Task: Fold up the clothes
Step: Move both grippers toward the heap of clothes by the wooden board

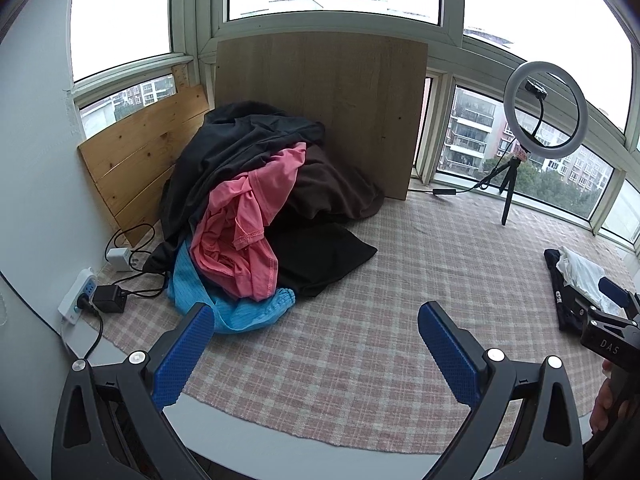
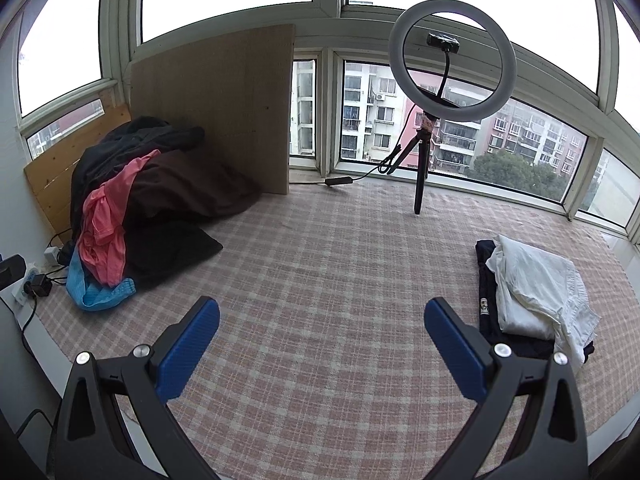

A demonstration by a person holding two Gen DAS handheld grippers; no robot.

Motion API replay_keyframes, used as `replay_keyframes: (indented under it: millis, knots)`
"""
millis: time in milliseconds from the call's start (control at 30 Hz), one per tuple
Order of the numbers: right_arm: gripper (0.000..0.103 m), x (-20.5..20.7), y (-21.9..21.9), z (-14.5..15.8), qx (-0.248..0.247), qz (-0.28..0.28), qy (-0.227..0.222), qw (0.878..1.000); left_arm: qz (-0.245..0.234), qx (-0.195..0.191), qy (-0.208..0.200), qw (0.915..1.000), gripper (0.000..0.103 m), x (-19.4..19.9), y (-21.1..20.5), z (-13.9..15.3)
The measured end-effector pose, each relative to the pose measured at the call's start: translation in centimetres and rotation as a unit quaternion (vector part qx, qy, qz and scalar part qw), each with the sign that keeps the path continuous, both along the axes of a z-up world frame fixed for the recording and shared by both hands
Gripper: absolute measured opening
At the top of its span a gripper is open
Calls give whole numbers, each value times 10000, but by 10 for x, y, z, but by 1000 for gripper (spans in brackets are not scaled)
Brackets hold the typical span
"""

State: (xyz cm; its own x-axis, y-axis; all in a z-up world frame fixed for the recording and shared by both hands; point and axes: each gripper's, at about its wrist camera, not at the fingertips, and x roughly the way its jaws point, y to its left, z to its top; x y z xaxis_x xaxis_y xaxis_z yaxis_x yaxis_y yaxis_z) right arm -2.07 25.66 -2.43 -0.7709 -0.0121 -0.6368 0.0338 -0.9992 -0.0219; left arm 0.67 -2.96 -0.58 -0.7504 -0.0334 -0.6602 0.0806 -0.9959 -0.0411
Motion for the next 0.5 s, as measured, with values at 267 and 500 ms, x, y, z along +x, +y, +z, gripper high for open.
replay_keyframes:
  millis: [267,500]
  knots:
    - [103,-14,-17,0,-38,231,-3,9997,137,-22,-45,9999,102,4,-21,4]
    - [103,-28,-34,-1,-75,463,1,9989,318,-66,-14,9995,102,9,-48,10]
